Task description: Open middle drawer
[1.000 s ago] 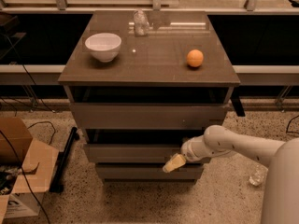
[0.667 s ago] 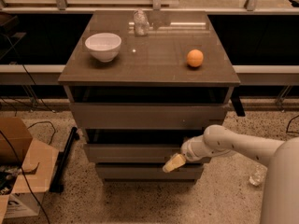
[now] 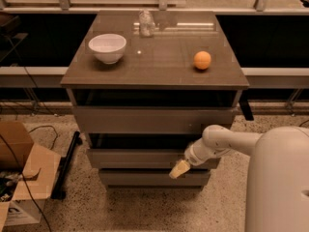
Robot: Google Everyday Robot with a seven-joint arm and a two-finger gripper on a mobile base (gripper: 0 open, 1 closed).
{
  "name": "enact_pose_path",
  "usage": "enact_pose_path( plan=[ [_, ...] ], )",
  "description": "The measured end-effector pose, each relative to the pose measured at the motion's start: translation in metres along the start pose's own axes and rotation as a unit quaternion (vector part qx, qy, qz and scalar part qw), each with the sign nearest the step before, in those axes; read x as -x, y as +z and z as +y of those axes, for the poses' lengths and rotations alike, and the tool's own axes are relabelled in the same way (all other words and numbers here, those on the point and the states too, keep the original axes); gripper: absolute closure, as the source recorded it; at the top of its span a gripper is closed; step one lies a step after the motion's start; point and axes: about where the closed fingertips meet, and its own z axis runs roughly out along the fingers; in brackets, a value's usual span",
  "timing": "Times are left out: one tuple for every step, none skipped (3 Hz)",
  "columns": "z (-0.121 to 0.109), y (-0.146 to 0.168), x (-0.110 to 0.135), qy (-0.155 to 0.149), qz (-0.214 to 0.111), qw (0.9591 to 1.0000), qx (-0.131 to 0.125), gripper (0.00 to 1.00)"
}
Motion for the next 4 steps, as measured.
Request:
enact_pose_path(
  plan=[
    [0.0003, -0.0029, 0.0016, 0.0, 0.0, 1.0, 0.0, 0.46],
    [0.0008, -0.0076, 0.0043, 0.0, 0.0, 1.0, 0.0, 0.69],
    [0.0011, -0.0102, 0.0058, 0.0, 0.0, 1.0, 0.0, 0.59],
    [0.0012, -0.0102, 0.0058, 0.0, 0.0, 1.0, 0.0, 0.35]
  ],
)
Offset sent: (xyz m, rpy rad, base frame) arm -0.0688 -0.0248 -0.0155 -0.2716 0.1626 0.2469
